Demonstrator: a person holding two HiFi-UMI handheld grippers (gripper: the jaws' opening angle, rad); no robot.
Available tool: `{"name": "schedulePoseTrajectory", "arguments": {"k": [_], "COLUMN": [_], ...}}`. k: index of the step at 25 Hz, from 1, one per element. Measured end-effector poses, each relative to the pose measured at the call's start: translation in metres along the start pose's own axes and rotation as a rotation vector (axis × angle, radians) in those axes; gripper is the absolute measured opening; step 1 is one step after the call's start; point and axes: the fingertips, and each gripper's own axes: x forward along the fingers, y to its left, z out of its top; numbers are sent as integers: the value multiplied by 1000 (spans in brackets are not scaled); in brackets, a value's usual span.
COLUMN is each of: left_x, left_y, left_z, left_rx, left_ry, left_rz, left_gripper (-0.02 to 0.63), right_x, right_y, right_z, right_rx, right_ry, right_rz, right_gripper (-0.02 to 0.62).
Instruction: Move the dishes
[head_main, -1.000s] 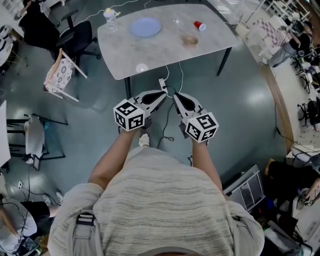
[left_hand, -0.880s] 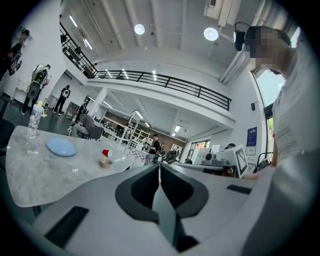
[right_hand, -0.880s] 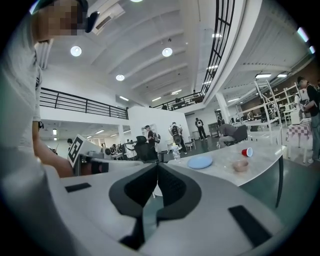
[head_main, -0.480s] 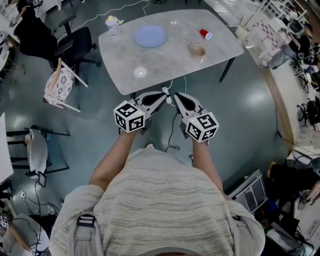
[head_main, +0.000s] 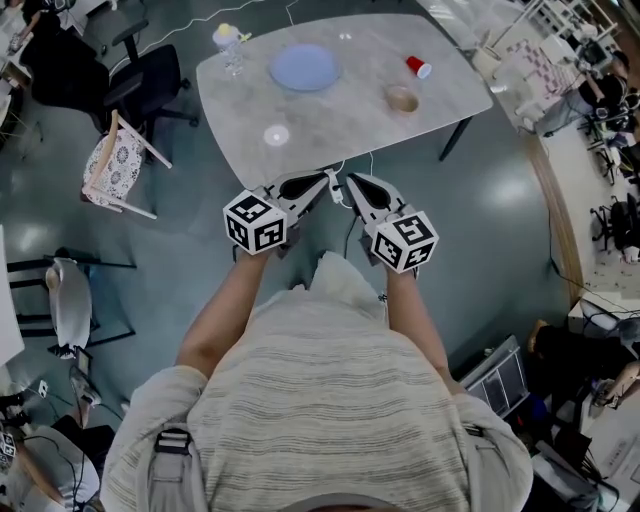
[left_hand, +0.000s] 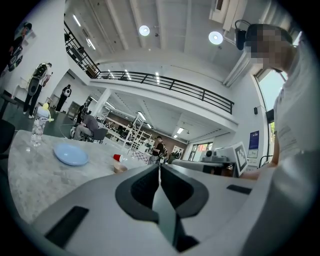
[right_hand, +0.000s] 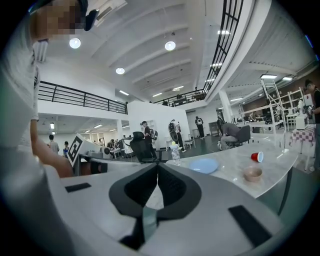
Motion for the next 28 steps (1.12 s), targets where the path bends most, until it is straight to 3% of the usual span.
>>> {"name": "schedulePoseTrajectory", "arguments": {"k": [6, 20, 28], "left_x": [29, 157, 215], "left_y": [37, 161, 206], "left_z": [6, 34, 37], "left_rx": [5, -24, -25], "left_ry": [21, 88, 141], "left_rz": [-1, 19, 35], "left_gripper": [25, 25, 26], "right_x": [32, 120, 148], "right_y": [-41, -194, -260], "right_z": [-3, 10, 17], "right_rx": [4, 54, 61], "right_ry": [14, 72, 101], "right_rz": [-6, -10, -4], "right_gripper": [18, 18, 18]}}
